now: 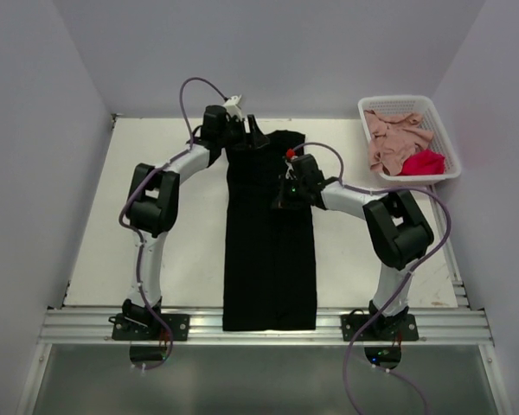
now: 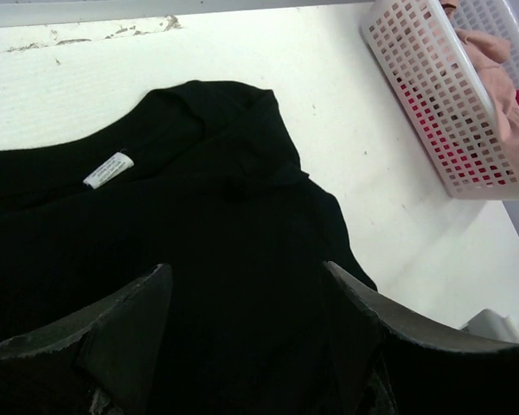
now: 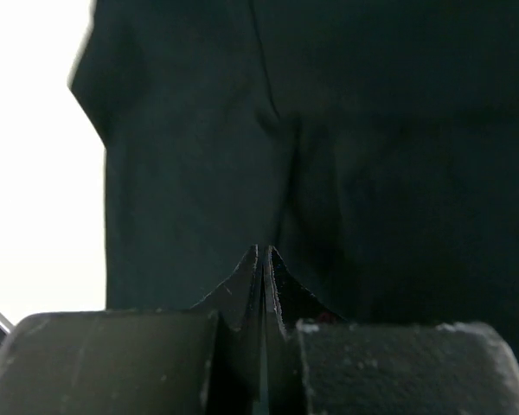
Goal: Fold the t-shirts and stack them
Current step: Rotate the tshirt 90 degrees
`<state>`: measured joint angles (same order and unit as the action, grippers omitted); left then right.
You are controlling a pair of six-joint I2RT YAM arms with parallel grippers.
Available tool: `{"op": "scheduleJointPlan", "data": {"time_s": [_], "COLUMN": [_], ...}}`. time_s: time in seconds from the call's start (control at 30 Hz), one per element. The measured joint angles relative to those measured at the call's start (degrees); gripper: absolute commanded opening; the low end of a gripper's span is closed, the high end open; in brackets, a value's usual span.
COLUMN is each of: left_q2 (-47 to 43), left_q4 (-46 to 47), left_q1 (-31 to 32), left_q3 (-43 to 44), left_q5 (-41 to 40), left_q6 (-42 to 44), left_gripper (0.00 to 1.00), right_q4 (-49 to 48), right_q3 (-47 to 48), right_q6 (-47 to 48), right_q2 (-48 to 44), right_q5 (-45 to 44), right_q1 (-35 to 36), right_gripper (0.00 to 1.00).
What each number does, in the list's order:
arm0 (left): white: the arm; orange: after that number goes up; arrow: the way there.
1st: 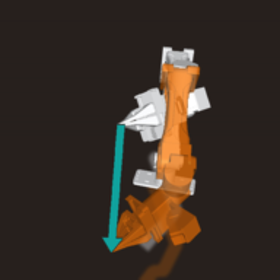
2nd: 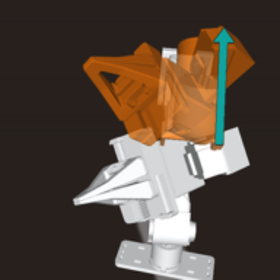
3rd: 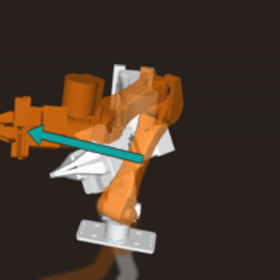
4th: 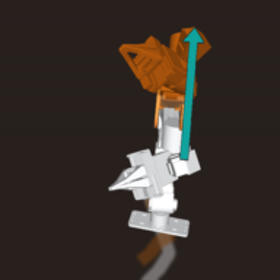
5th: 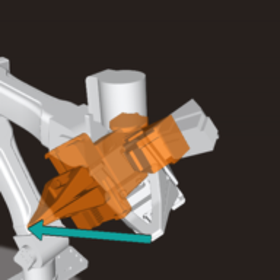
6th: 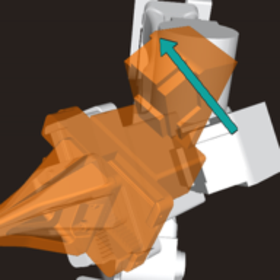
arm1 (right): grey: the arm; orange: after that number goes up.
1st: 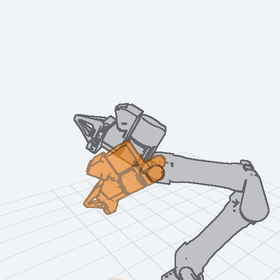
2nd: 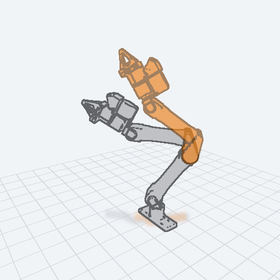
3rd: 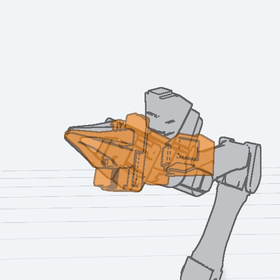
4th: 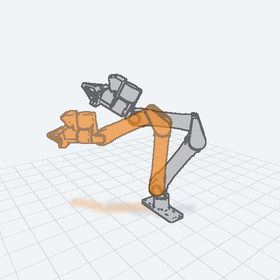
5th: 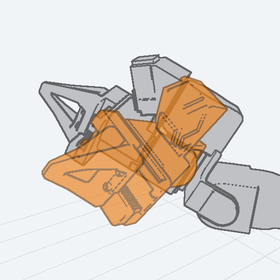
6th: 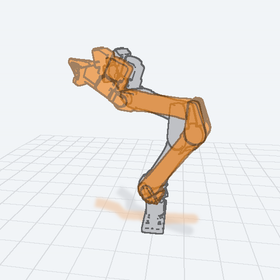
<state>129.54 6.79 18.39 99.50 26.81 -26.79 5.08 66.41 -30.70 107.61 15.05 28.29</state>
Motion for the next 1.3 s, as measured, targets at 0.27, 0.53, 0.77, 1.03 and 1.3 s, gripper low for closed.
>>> {"op": "scheduleJointPlan", "data": {"time_s": [0.27,0.53,0.77,1.03,1.3], "left_q2": [0.7,2.3,6.2,11.2,7.6], "left_q4": [-1.0,-1.9,-4.7,-6.3,-0.3], "left_q1": [0.0,0.0,0.0,0.0,0.0], "left_q3": [0.8,3.0,10.7,15.8,3.5], "left_q5": [0.6,1.4,1.8,8.6,14.8], "left_q6": [0.9,0.9,1.5,2.1,1.9], "left_gripper": [0.73,0.73,0.73,0.70,0.70], "right_q4": [-4.7,-7.7,-6.0,1.6,5.5], "right_q3": [-7.2,-12.3,-18.8,-22.0,-15.6], "right_q6": [-2.7,-2.8,-3.2,-3.3,0.5], "right_q2": [0.0,-3.5,-10.1,-16.7,-22.0], "right_q5": [-0.1,-2.5,-6.7,-9.5,-12.5], "right_q1": [0.7,3.0,8.5,11.8,10.7], "right_gripper": [0.00,0.00,0.00,0.00,0.14]}}
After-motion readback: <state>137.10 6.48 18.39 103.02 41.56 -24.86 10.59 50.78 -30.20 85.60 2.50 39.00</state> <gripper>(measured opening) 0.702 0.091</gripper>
